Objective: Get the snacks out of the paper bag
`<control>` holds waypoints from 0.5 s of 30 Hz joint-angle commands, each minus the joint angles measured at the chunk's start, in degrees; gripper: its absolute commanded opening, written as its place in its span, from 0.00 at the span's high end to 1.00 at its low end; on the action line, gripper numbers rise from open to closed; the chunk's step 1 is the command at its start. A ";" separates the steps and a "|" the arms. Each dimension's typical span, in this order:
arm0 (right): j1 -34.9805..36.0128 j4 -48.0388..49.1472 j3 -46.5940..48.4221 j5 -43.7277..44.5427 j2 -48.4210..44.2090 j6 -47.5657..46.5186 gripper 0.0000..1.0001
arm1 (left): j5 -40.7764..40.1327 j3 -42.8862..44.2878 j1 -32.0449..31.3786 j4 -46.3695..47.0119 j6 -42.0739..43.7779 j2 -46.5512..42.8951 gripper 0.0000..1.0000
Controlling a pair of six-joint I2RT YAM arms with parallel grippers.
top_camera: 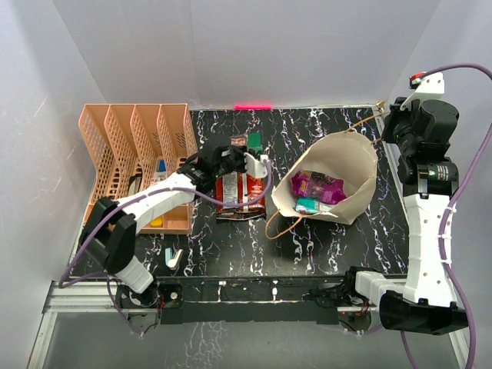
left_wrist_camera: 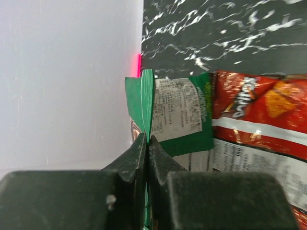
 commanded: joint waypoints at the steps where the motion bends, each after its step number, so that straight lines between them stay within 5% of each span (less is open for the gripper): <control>1: -0.44 2.54 -0.31 -0.67 -1.90 0.56 0.92 | 8.55 -5.57 -1.15 -2.68 -5.40 -7.90 1.00; 15: -0.39 2.47 -2.01 -1.39 -3.88 0.76 0.92 | 14.15 -16.74 -5.15 -0.70 -14.28 -8.49 1.00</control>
